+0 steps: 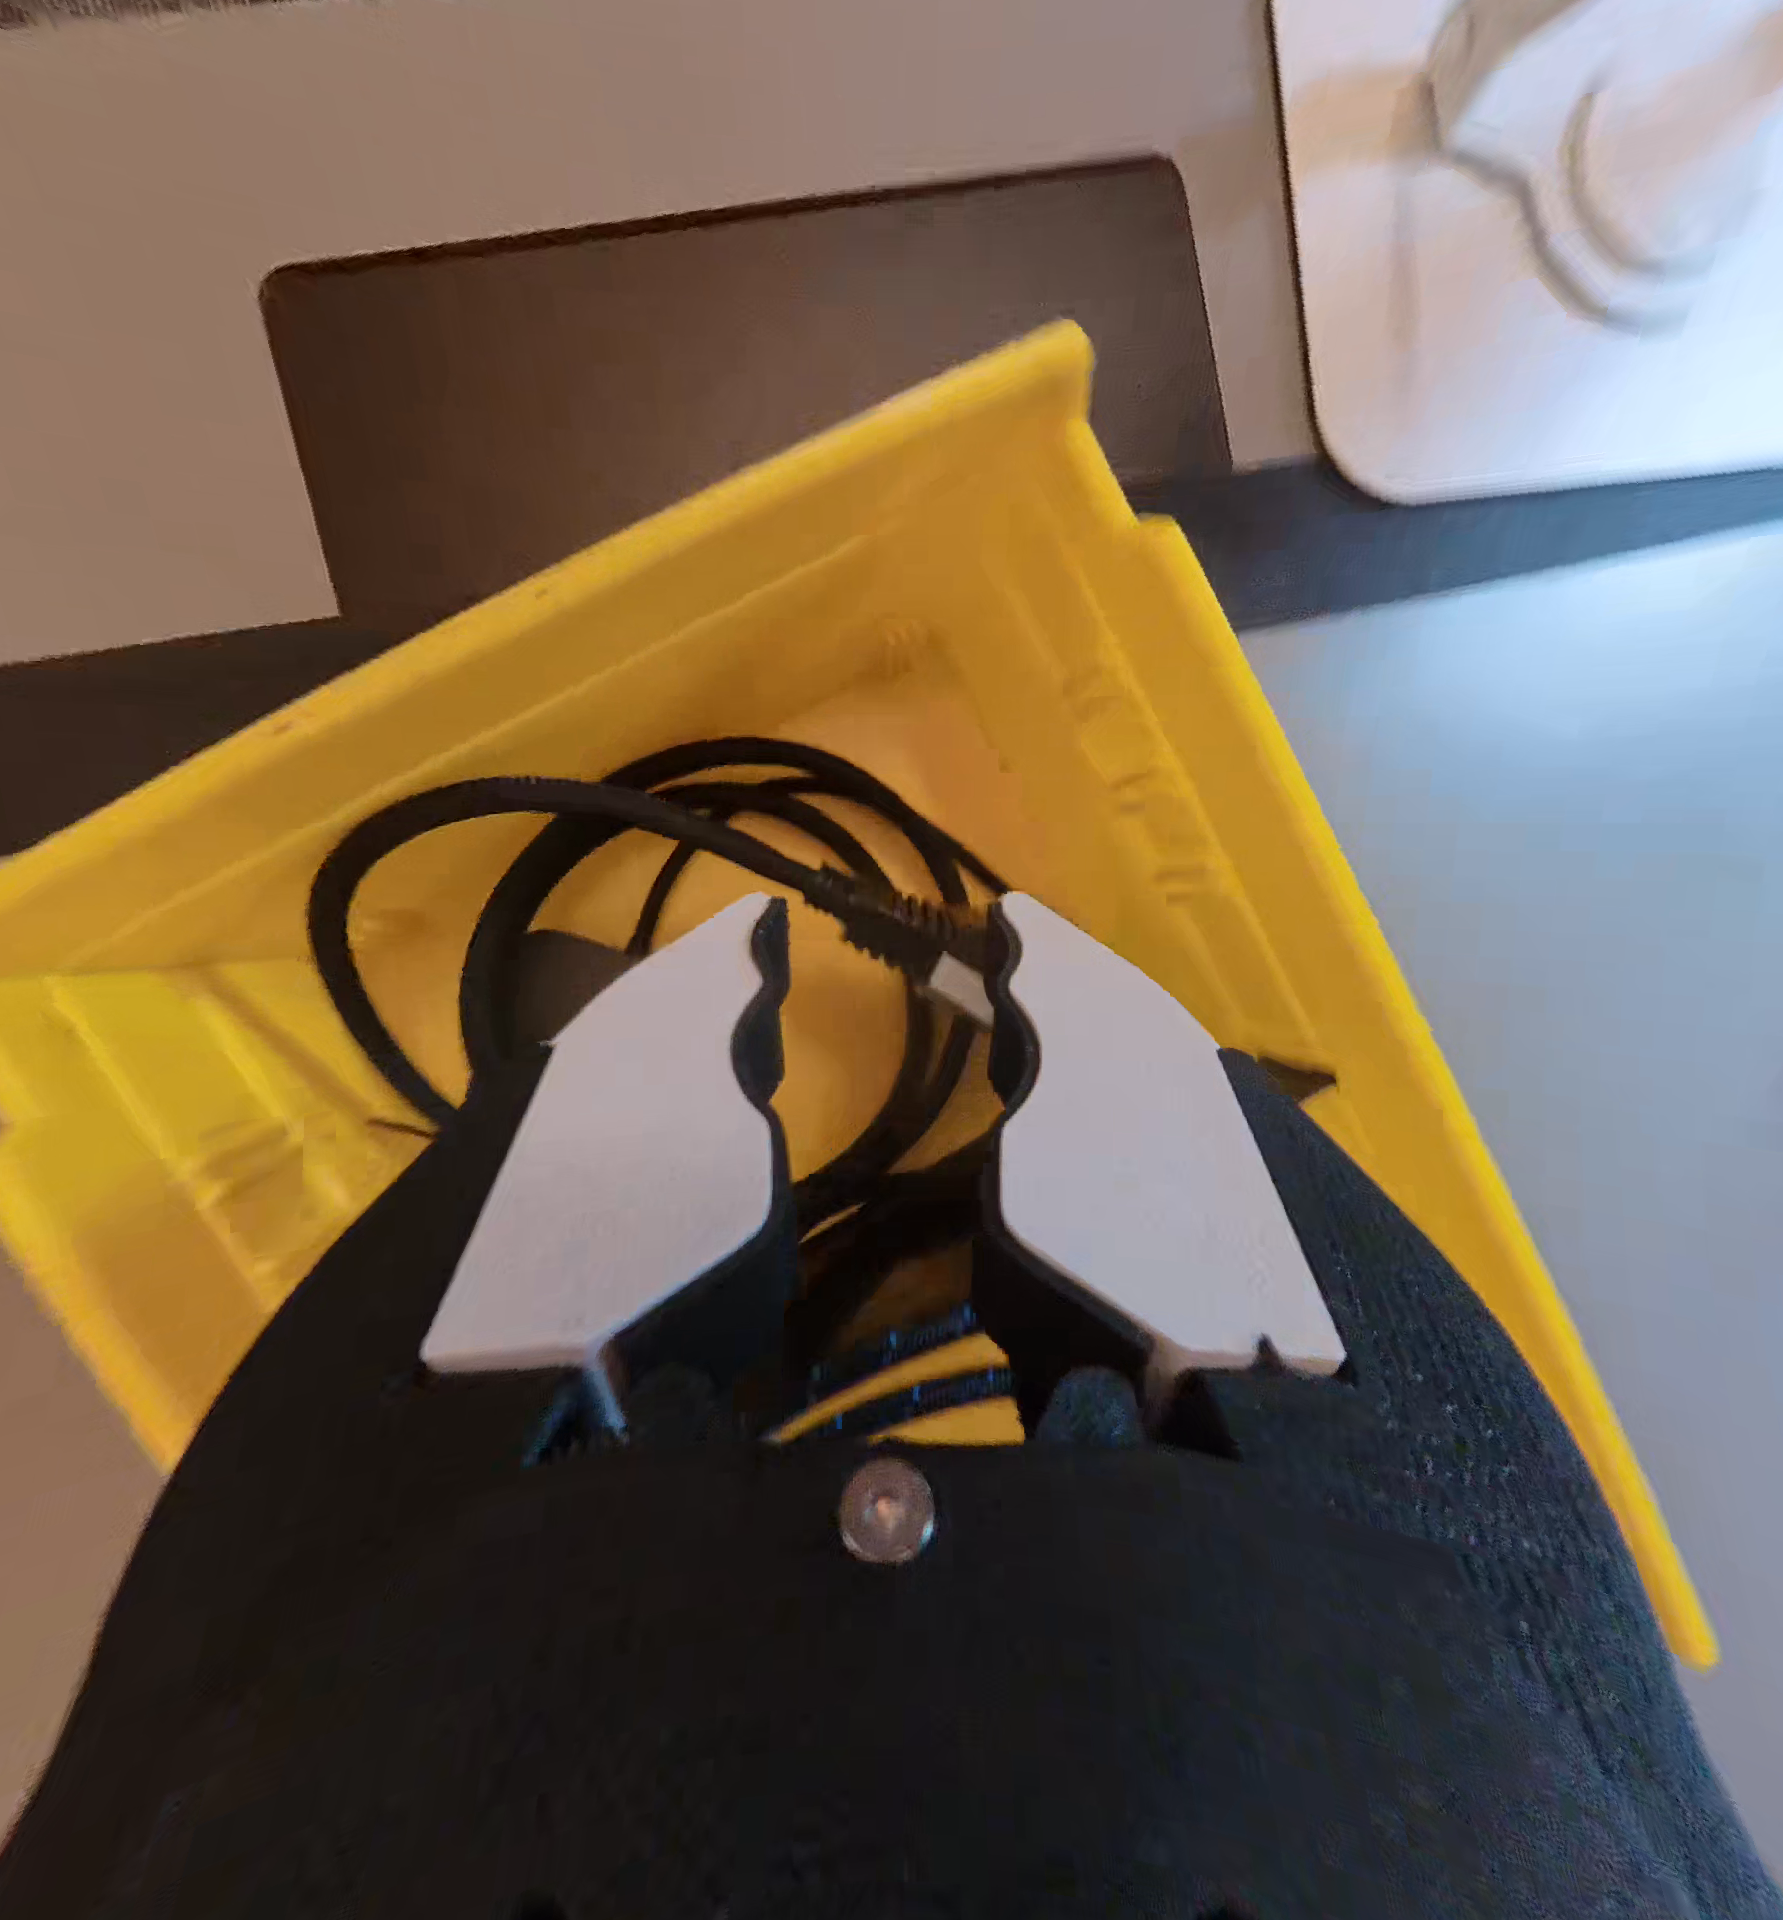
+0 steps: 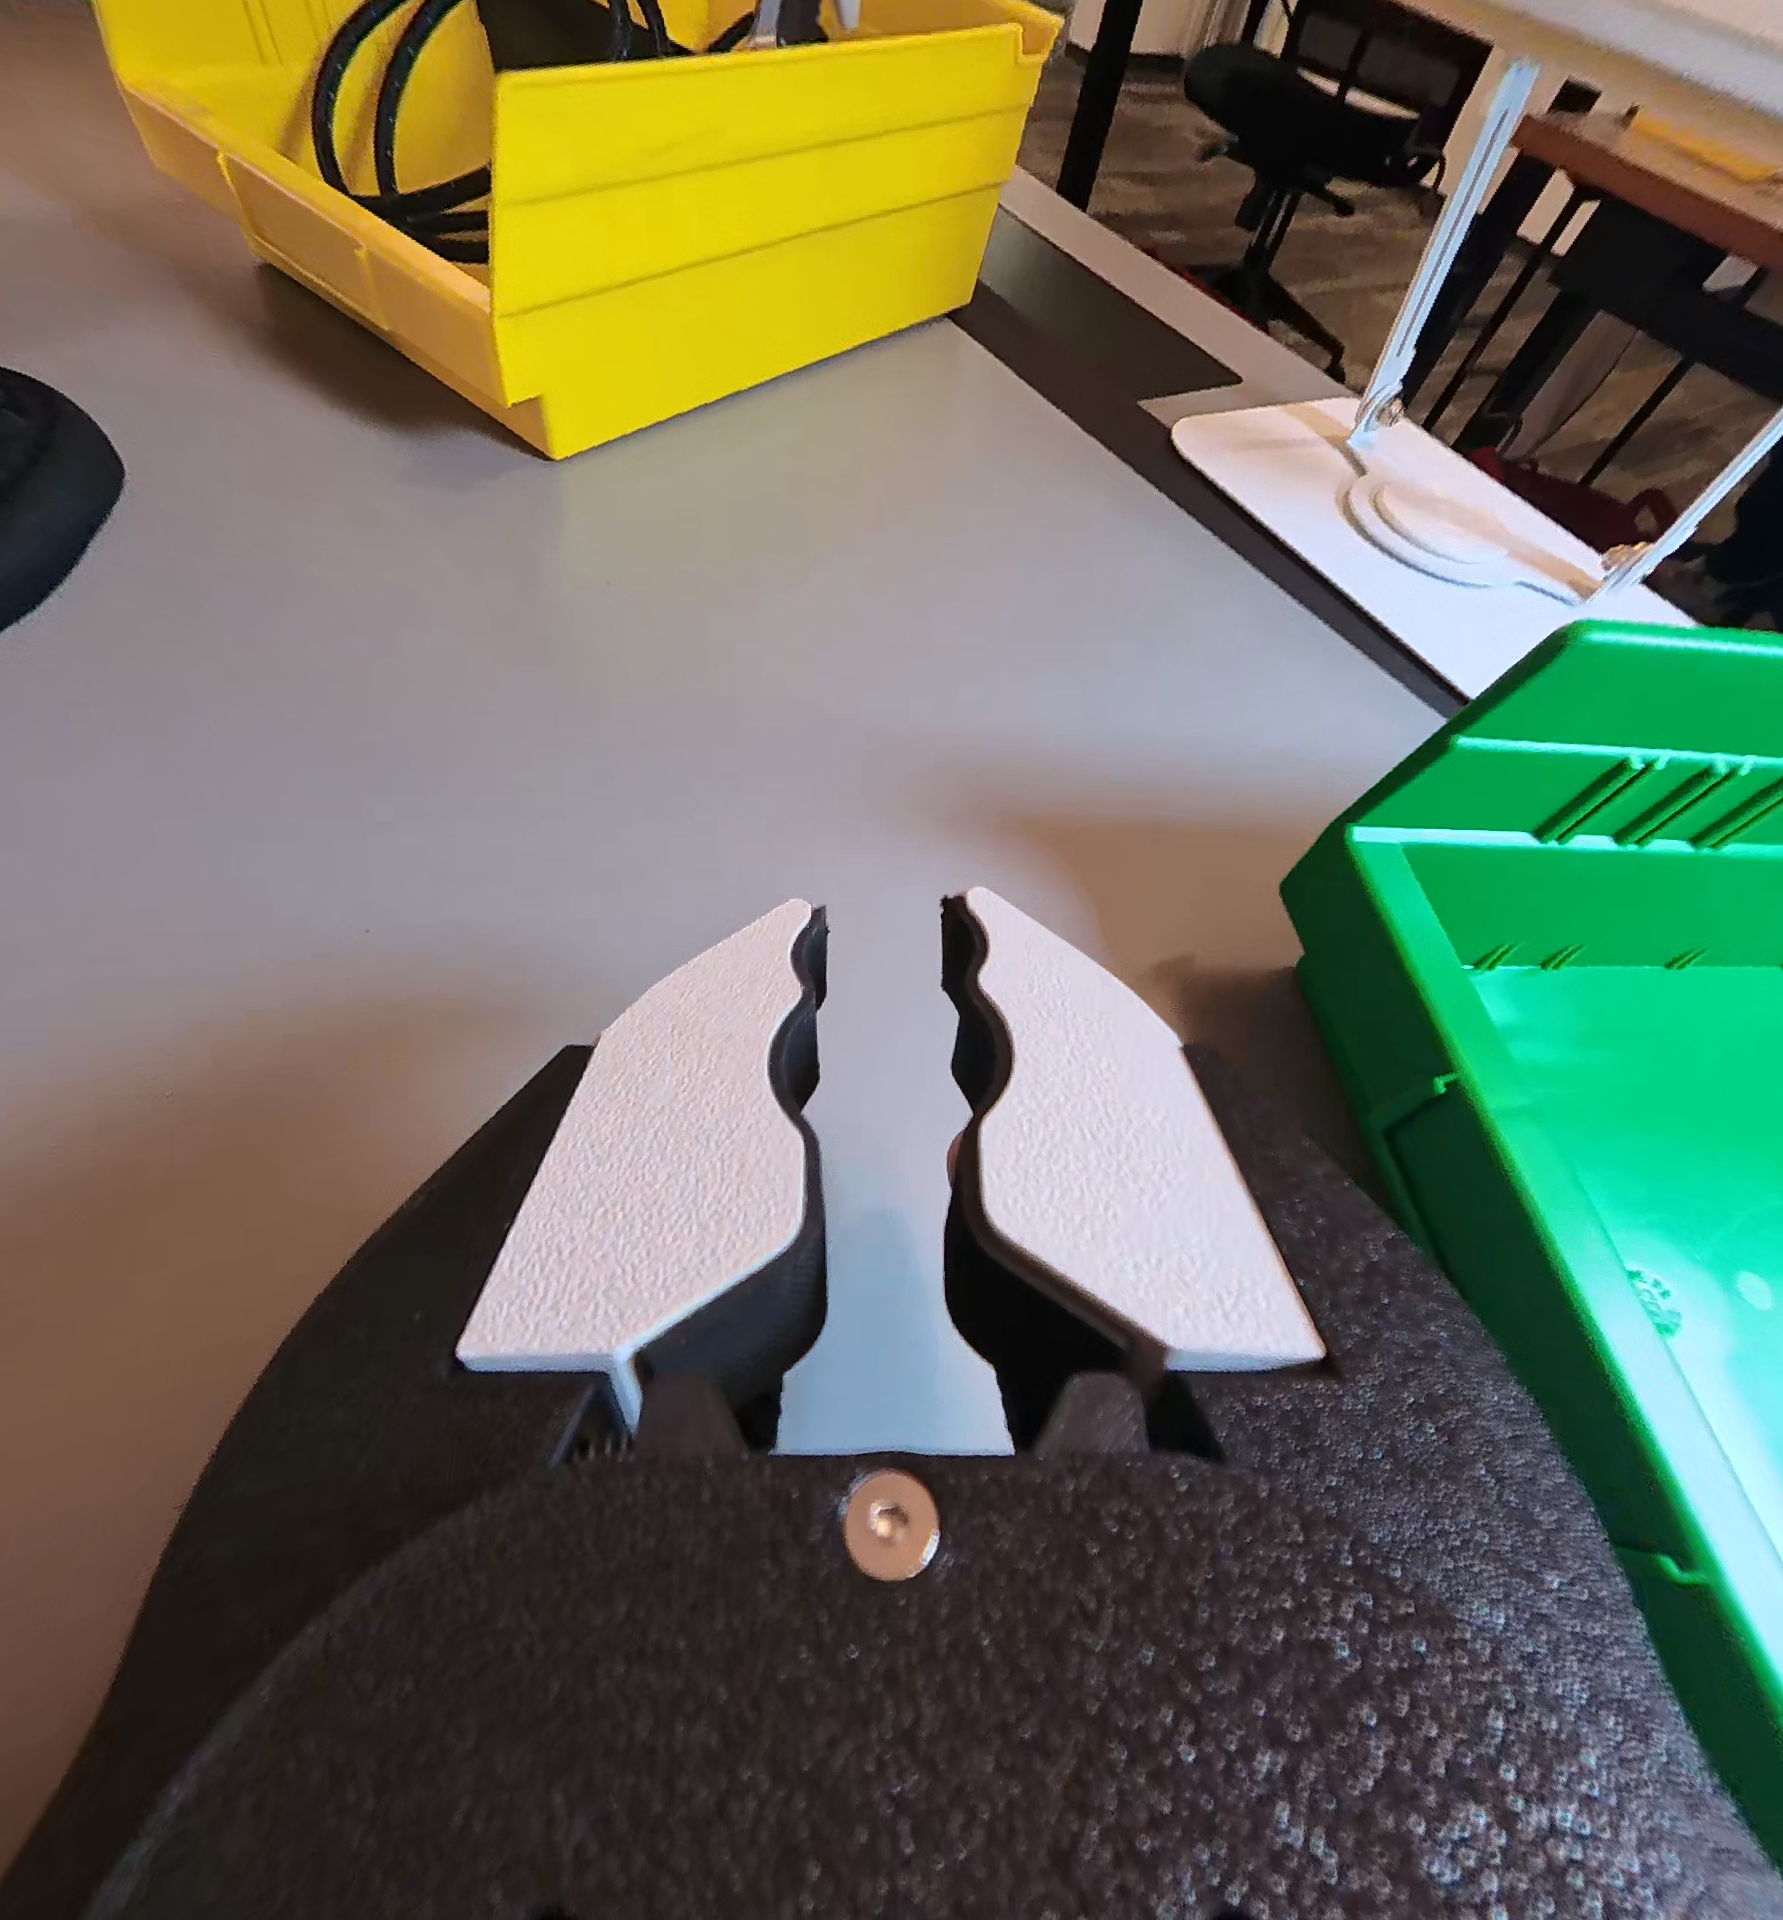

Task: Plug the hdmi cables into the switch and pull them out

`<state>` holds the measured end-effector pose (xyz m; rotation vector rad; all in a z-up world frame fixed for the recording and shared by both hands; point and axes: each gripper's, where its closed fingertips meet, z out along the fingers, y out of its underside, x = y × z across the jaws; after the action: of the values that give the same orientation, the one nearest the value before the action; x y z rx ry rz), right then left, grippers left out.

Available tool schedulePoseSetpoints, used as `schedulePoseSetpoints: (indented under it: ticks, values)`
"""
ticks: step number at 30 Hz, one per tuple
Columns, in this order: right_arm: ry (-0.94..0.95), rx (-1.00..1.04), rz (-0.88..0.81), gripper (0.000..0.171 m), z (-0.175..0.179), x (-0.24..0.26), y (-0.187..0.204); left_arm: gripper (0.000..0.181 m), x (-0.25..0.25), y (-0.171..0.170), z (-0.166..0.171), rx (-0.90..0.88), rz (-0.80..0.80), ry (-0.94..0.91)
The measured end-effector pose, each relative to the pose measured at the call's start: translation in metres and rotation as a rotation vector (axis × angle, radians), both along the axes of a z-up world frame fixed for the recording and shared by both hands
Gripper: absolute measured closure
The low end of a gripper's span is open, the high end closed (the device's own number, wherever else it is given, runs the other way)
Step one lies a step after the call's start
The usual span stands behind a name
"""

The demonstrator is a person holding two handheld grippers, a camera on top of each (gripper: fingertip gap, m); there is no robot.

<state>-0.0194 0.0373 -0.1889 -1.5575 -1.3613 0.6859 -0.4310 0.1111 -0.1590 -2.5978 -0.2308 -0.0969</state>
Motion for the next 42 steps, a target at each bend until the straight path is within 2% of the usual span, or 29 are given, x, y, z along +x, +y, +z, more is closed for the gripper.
schedulePoseSetpoints:
  ticks: [2,5,9,16,22,24,26,29,33,39,42]
  values:
    - [-0.007,-0.024,0.002,0.150,-0.004,-0.001,0.000,0.145,-0.007,0.011,-0.007,0.020,0.053,-0.064]
    - [-0.013,-0.040,0.011,0.150,-0.006,-0.003,-0.001,0.144,-0.018,0.015,-0.031,-0.054,0.065,-0.057]
    - [-0.007,-0.069,0.023,0.150,-0.007,-0.004,-0.002,0.153,-0.025,0.017,-0.043,-0.091,0.074,-0.073]
    - [0.010,-0.106,0.023,0.150,-0.005,-0.003,-0.004,0.146,-0.032,0.007,-0.021,-0.087,0.069,-0.020]
    - [0.024,-0.129,0.016,0.150,-0.003,0.000,-0.005,0.131,-0.022,0.002,-0.048,-0.126,0.112,-0.098]
    - [0.027,-0.136,0.014,0.150,-0.002,0.000,-0.004,0.139,-0.019,0.008,-0.048,-0.122,0.105,-0.100]
    - [0.027,-0.143,0.016,0.150,-0.002,0.000,-0.004,0.154,-0.018,0.012,-0.048,-0.130,0.092,-0.074]
    - [0.018,-0.134,0.009,0.150,-0.003,0.003,-0.002,0.158,-0.011,0.016,-0.045,-0.133,0.013,-0.047]
    - [0.020,-0.142,0.007,0.150,-0.003,0.004,-0.002,0.163,0.001,0.025,-0.001,-0.011,-0.083,-0.004]
    - [0.037,-0.122,0.032,0.150,0.002,0.001,-0.008,0.174,0.031,0.011,0.114,0.204,-0.263,0.129]
    - [0.048,-0.090,0.045,0.150,0.007,-0.001,-0.012,0.174,0.051,-0.005,0.170,0.320,-0.329,0.201]
